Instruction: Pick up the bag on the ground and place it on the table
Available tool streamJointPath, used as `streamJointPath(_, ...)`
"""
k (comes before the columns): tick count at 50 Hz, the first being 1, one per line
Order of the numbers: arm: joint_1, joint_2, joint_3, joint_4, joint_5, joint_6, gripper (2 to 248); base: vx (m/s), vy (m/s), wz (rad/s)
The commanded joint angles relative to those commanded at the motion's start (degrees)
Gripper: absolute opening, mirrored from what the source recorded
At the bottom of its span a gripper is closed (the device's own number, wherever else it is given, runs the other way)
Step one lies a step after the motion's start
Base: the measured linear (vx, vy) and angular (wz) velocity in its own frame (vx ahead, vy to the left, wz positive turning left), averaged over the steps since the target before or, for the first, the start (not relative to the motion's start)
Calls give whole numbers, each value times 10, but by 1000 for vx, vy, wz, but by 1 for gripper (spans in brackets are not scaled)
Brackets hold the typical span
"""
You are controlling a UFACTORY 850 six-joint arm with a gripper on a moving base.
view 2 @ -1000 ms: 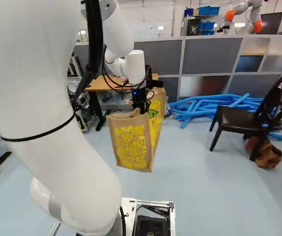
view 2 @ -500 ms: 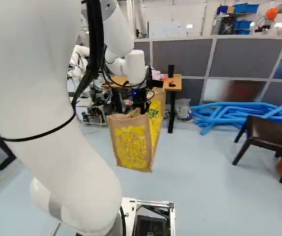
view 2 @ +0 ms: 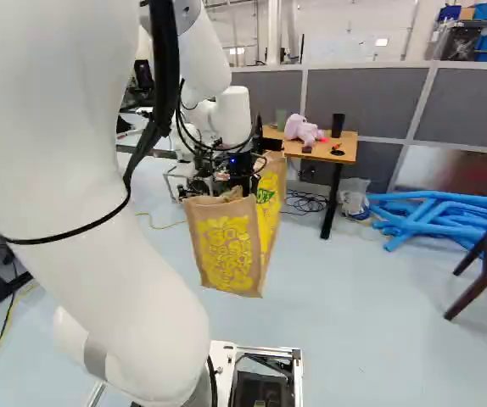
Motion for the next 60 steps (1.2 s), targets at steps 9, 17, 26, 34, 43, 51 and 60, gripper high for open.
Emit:
streamJointPath(9,0,0,0,0,0,0,21,44,59,274)
streamJointPath(17,0,0,0,0,0,0,21,72,68,314)
streamJointPath(26,0,0,0,0,0,0,21,113,56,252)
streamJointPath(34,0,0,0,0,0,0,21,128,6,14)
streamJointPath(43,0,0,0,0,0,0,21,114,5,-1)
streamJointPath(51,0,0,0,0,0,0,21,116,3,-4)
streamJointPath(60,0,0,0,0,0,0,21,133,4,-1)
